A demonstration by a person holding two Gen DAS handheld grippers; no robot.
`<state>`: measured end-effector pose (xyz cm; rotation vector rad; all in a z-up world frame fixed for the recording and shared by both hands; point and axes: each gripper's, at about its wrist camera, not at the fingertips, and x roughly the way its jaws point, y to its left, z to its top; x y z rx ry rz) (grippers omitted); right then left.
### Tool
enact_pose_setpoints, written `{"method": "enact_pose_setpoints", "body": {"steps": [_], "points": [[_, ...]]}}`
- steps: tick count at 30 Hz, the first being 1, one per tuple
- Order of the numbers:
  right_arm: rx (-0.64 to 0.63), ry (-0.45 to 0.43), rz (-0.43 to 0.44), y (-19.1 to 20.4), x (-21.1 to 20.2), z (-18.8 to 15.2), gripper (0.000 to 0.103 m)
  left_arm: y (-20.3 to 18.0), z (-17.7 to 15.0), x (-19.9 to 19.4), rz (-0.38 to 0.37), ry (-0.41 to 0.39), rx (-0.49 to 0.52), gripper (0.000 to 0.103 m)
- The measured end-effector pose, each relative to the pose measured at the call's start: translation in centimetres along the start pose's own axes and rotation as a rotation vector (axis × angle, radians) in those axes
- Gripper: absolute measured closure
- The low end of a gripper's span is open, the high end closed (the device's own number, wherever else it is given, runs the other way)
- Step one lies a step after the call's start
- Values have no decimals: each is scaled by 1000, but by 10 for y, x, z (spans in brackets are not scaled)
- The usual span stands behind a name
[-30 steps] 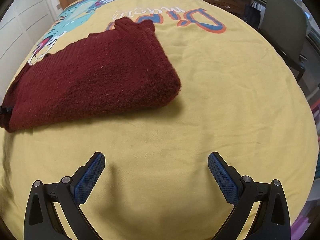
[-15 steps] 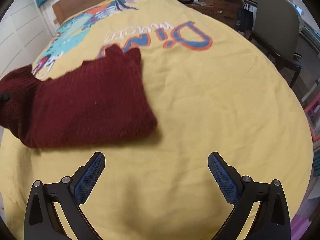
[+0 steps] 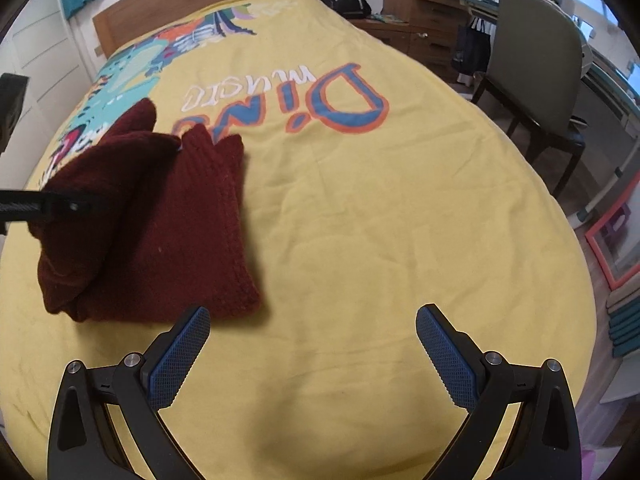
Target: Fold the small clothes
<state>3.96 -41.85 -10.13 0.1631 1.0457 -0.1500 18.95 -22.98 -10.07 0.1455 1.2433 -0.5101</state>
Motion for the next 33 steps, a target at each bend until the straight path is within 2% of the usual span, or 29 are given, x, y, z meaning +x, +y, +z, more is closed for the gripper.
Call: {"method": "enact_pose_setpoints", "body": {"steps": [2,5,6,9,11,13,15,17,18,19,25,33], "points": [[1,21,-4,-2,5,-4,0,-4,-3,13,29,5,-1,71],[12,43,-10,-5,11,-9,0,-2,-6,22,29,12,-34,65],[18,48,-10,-6,13,-11,0,-1,-6,22,32,11,-38,62],[29,56,-2,-8,15,-15,0,-2,-6,18,30,11,-55,60],[31,58,-2,-9,14,-16,0,-2,-6,16,16,23,-67,52],[25,61,-3,-8,13,-17,0,-1,-7,8,-8,28,-81,37],[18,60,-9,-7,12,-16,0,-1,-7,-1,-15,9,-81,32],[13,54,-10,-6,9,-15,0,1,-8,-13,-18,-4,-81,17],[10,49,-7,-5,6,-14,0,3,-9,-18,-23,-8,-85,5],[7,45,-6,-3,4,-13,0,5,-9,-26,-37,-20,-90,1],[-32,11,31,14,-11,1,0,32,-9,-74,-76,-90,-119,1],[-120,15,117,66,-23,41,0,122,-29,-101,43,-119,-263,1]]}}
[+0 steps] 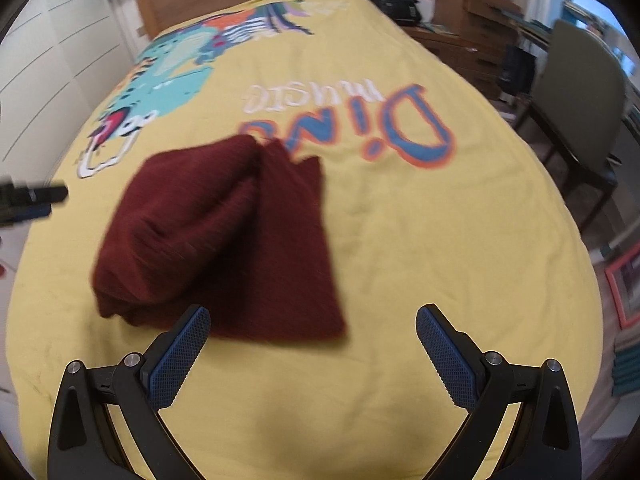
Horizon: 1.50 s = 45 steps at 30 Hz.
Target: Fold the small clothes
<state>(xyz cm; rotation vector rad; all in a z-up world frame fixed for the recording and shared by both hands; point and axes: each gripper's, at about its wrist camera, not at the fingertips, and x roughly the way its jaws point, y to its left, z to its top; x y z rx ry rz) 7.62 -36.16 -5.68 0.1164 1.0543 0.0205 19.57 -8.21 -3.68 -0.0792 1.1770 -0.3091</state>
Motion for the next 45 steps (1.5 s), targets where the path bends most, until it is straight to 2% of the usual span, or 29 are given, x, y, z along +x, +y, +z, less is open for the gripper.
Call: {"method": "enact_pose_setpoints", "body": {"steps": [5,9,12,13,16,18,19,21,23,27,32,35,37,40,42,44,45], "points": [[-4,35,82,33,3,41,0,54,-21,0,62,24,-37,1],[-26,120,143,64,26,70,5,73,-42,11,78,57,-54,1],[-33,216,170,82,53,81,27,76,-55,16,64,76,-58,1],[-28,245,172,85,62,82,39,75,-59,17,58,81,-58,1],[-9,326,195,93,89,78,43,72,-67,24,34,100,-48,1],[-3,370,207,95,104,73,52,68,-72,27,26,109,-34,1],[-6,386,199,94,110,69,72,66,-73,28,25,112,-29,1],[4,377,191,88,113,63,76,64,-76,30,28,117,-19,1],[29,333,197,77,107,61,79,62,-77,30,30,121,-13,1],[40,261,195,52,84,60,81,57,-76,31,34,123,-1,1],[56,178,146,13,48,60,81,44,-70,30,31,111,13,1],[81,190,130,-9,47,50,81,34,-68,32,23,104,20,1],[106,241,149,-15,65,36,80,30,-68,36,25,104,18,1],[142,275,182,-18,81,16,71,22,-65,41,22,110,12,1],[146,260,206,-17,79,13,61,19,-63,43,27,112,15,1],[135,243,228,-18,72,15,34,16,-58,43,17,110,9,1],[131,229,235,-18,66,16,28,13,-55,43,12,111,6,1]]}}
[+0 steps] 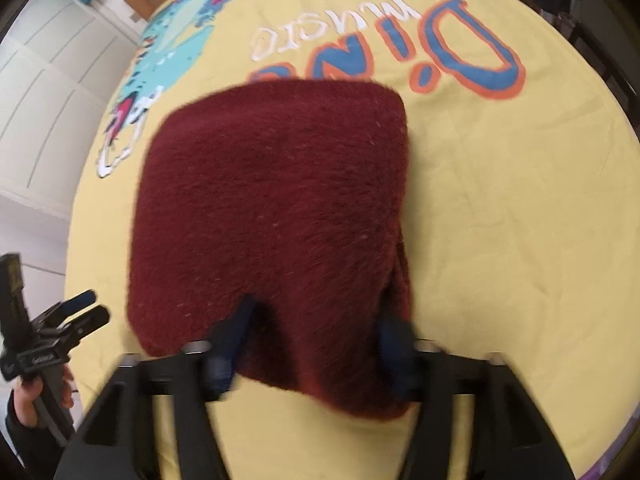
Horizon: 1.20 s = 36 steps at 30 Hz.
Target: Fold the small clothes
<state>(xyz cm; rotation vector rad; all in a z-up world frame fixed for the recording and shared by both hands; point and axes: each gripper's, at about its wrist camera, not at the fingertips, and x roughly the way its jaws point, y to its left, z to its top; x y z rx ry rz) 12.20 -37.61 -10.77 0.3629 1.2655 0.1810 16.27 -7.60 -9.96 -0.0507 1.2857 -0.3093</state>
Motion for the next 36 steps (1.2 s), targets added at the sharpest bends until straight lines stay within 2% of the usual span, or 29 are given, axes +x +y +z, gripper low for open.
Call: {"method": "enact_pose_setpoints", "body": {"steps": [1,3,6,8,12,16,24,30,34,36], "points": [[-5,-22,-2,1,-8,1,22,-3,4,-1,-6,-2,-2,1],[-7,-67,-16,-2,-25,6,22,-13,14,-4,-10,-13,5,1],[10,-108,-21,-10,-44,17,14,-35,35,-5,-7,-31,25,1],[6,-105,-40,-11,-45,23,0,-51,51,0,-13,-21,33,1],[9,-81,-35,-13,-34,30,0,-76,74,17,9,-3,43,1],[34,-48,-10,-14,-12,29,0,-88,79,45,37,49,45,1],[55,22,-12,-24,28,24,0,-65,65,78,39,60,29,1],[89,41,57,-31,57,18,0,-50,53,90,-17,45,-11,0],[110,48,88,-35,69,16,1,-54,50,94,-14,34,9,0],[122,47,102,-36,71,15,6,-56,49,95,-25,34,5,0]]}}
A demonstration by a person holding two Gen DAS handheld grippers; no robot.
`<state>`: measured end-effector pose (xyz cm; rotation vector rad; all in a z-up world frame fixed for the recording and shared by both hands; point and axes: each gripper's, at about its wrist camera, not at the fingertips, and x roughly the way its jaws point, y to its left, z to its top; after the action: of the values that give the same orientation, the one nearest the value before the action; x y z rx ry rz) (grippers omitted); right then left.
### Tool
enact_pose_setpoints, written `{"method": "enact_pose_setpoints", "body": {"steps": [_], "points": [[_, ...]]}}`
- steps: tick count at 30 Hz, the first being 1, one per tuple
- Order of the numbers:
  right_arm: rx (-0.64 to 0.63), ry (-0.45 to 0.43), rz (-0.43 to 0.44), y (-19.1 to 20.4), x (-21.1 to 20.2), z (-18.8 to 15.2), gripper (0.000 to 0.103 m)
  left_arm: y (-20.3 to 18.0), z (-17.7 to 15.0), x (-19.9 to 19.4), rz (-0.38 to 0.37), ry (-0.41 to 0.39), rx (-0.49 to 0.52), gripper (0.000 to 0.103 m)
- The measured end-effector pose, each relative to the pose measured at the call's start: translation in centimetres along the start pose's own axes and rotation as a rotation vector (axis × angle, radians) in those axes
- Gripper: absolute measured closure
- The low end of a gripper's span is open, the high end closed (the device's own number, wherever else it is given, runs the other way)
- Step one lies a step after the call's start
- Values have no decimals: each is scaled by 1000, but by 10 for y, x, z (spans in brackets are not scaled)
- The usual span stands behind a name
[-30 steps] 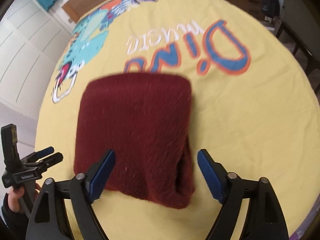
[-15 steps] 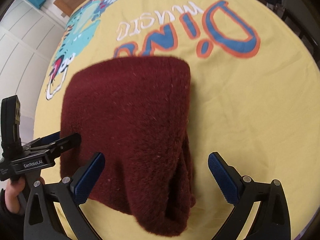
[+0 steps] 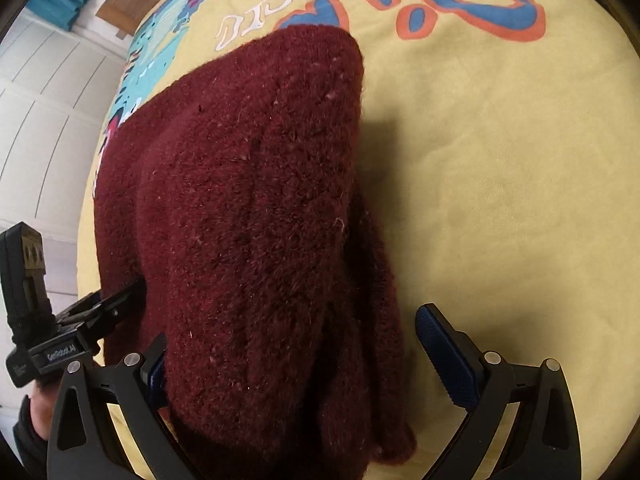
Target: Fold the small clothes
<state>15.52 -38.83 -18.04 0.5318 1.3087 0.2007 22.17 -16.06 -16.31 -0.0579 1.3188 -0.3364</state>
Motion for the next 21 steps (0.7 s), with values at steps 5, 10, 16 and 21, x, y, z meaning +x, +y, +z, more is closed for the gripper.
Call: {"method": "enact_pose_setpoints", "body": {"steps": [5,10,16,21], "points": [[-20,-6,24,8,-3,1,34,-3,-2,3,-76,2,-5,24],[-39,-32,35,18,-19,2,58,-11,4,-14,-92,-8,43,50],[-93,-81,36,44,-48,-2,62,-8,12,-59,-165,-59,89,55],[-169,-97,50,87,-57,-2,63,15,17,-97,-149,-112,113,55]]}}
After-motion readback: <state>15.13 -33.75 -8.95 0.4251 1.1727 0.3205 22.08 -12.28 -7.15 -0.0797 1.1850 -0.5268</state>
